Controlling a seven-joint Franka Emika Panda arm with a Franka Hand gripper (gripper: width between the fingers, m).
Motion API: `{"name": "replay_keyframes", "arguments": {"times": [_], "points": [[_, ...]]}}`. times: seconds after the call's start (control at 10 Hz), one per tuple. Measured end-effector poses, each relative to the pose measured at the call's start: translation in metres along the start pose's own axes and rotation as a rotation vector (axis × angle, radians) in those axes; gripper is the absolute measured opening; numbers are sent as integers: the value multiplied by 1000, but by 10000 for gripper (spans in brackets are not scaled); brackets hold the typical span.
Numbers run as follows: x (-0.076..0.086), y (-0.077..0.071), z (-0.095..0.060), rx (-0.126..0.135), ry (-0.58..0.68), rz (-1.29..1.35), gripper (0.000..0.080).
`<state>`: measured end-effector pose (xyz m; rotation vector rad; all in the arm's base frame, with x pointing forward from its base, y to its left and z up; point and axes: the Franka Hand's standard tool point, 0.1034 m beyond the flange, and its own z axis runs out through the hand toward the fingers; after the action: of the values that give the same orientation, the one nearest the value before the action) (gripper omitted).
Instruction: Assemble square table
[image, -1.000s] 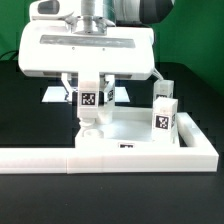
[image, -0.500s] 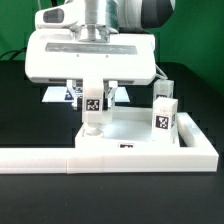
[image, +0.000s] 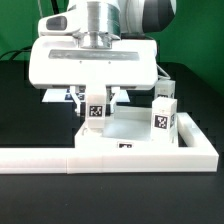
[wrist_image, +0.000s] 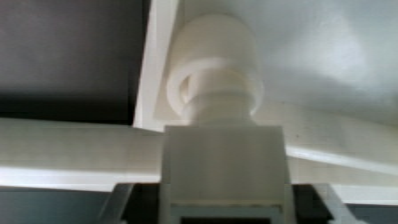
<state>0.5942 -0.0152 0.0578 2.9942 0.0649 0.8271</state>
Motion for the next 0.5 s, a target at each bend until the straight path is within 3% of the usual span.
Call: {"name": "replay_keyframes", "arguments": {"times": [0.5], "points": [[0, 2, 1, -5, 9, 3, 285]]}}
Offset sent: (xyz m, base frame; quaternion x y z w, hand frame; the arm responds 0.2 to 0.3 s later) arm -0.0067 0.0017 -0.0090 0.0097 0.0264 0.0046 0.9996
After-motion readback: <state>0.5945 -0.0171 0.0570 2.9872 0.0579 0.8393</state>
